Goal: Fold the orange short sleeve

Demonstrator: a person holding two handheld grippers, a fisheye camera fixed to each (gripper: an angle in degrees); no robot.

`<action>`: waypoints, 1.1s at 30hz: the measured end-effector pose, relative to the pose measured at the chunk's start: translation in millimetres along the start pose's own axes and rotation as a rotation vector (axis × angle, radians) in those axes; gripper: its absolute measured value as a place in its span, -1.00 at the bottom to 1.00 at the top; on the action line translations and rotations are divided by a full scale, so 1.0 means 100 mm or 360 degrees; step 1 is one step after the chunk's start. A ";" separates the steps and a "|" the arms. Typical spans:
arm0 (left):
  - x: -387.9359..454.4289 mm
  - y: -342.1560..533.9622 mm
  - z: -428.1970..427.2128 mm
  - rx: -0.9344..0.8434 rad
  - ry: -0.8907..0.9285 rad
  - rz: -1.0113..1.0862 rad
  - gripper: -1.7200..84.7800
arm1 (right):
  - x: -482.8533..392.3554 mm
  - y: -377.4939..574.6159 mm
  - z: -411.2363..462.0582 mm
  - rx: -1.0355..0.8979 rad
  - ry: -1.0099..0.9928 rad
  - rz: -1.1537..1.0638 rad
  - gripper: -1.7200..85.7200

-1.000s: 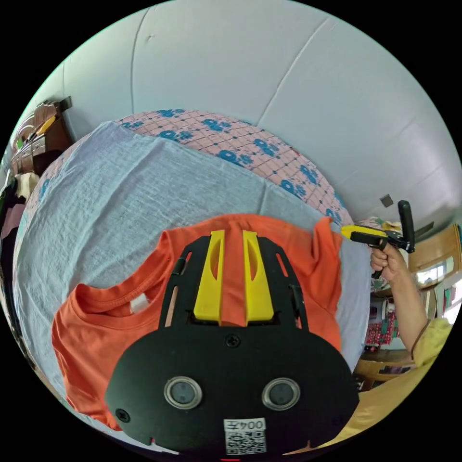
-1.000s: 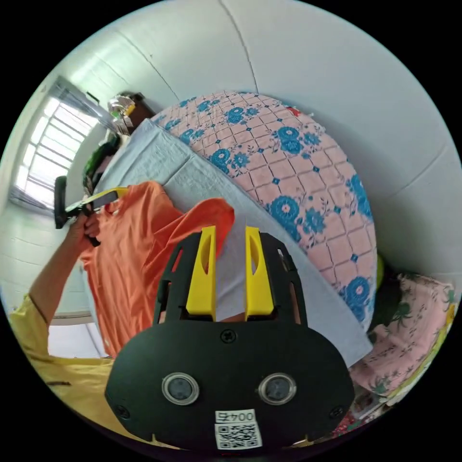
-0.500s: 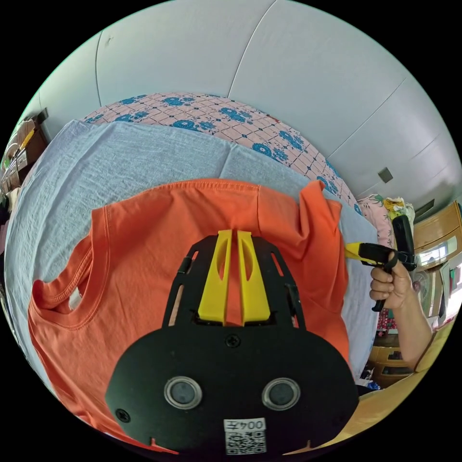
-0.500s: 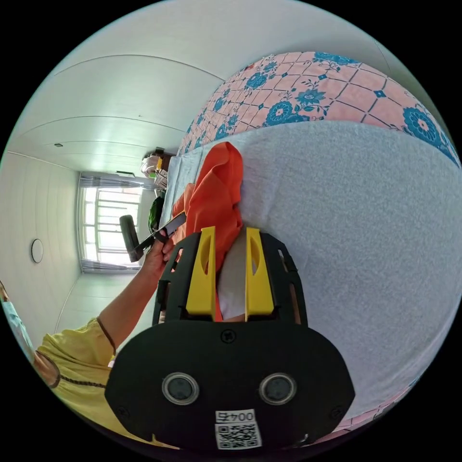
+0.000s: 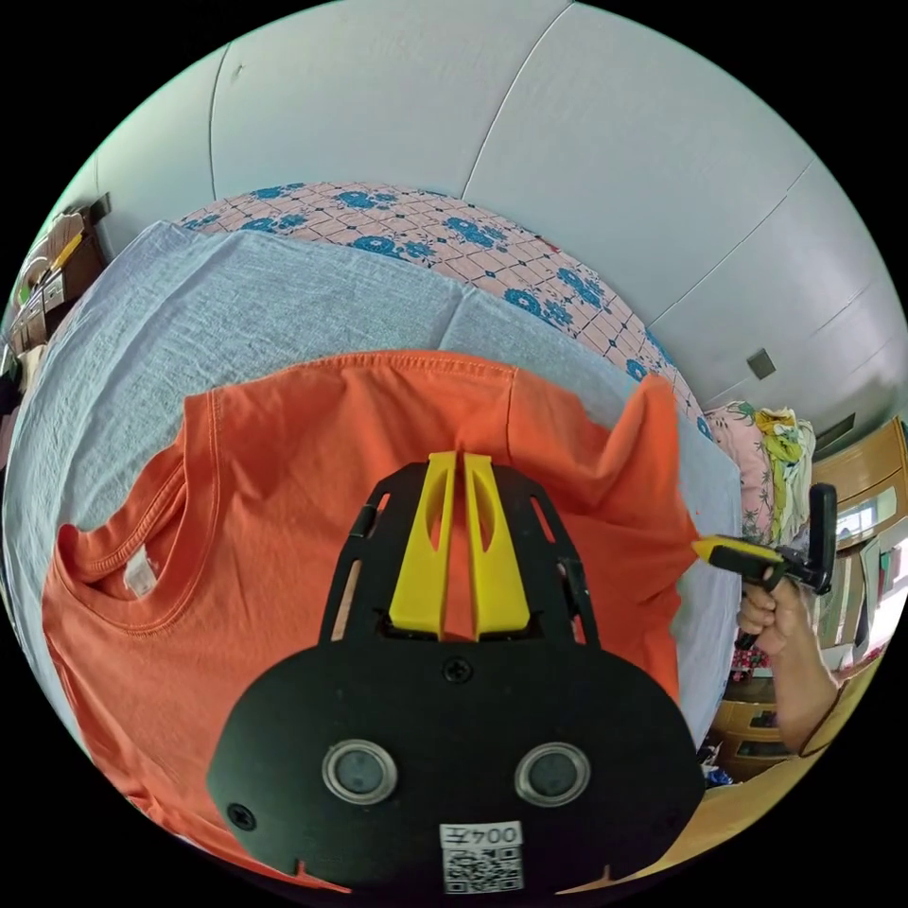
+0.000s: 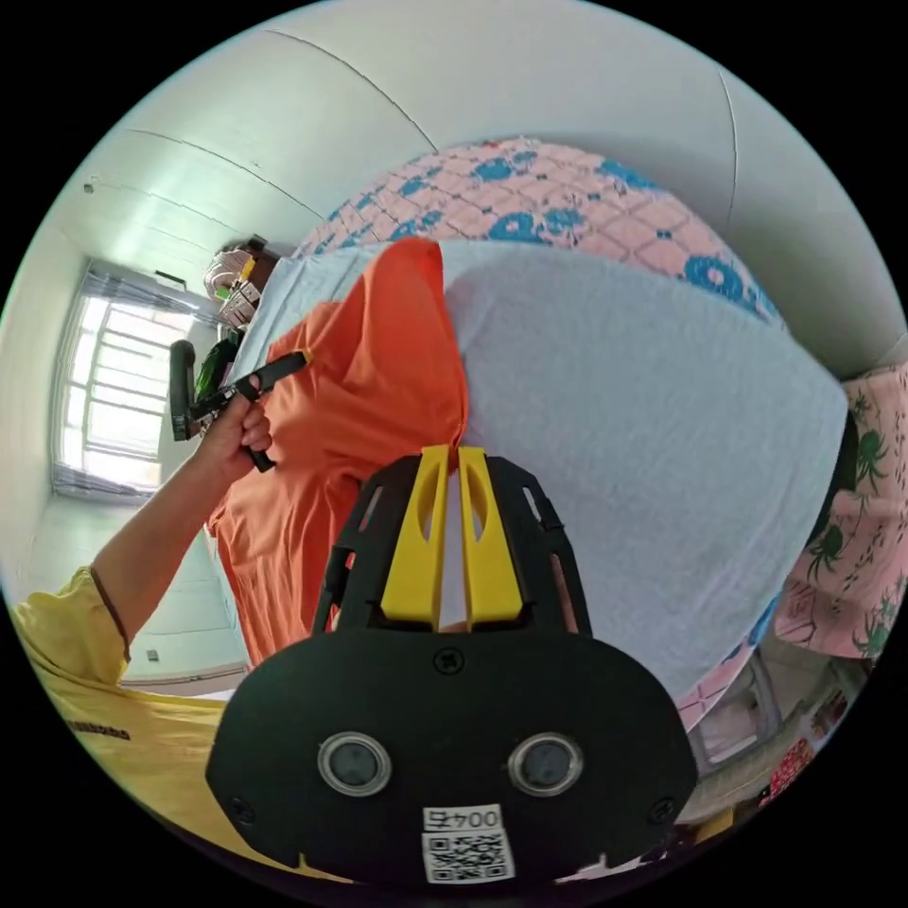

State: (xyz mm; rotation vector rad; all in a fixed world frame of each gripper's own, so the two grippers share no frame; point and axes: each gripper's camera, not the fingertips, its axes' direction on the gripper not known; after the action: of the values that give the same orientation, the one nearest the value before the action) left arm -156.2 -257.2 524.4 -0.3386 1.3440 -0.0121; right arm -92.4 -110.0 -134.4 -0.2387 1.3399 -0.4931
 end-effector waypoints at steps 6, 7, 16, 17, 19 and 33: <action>0.14 0.03 -0.22 0.0172 -0.0069 0.0094 -0.93 | -0.16 -0.03 -0.39 0.0335 0.0122 -0.0155 -0.82; 0.18 0.01 -0.23 0.0186 -0.0068 0.0147 -0.93 | -0.20 -0.15 -0.43 0.0361 0.0136 -0.0222 -0.78; 0.35 -0.18 0.05 0.0041 -0.0050 0.0182 -0.93 | -0.42 -1.48 0.29 0.0046 -0.0028 -0.0428 -0.70; 0.37 -0.20 0.07 0.0026 -0.0073 0.0176 -0.93 | -0.46 -1.52 0.41 -0.0001 0.0007 -0.0449 -0.77; 0.41 -0.24 0.10 0.0009 -0.0144 0.0149 -0.92 | -0.57 -1.47 0.43 0.0029 0.0126 -0.0495 -0.90; 0.13 0.02 -0.95 0.0290 -0.0230 0.0119 -0.91 | -0.79 -0.91 -0.12 0.0448 0.0081 -0.0563 -0.84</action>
State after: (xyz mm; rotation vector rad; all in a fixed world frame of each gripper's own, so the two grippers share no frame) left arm -243.9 -280.2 493.9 -0.1328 1.2011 -0.0466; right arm -134.7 -151.1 -28.3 -0.2315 1.2645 -0.9825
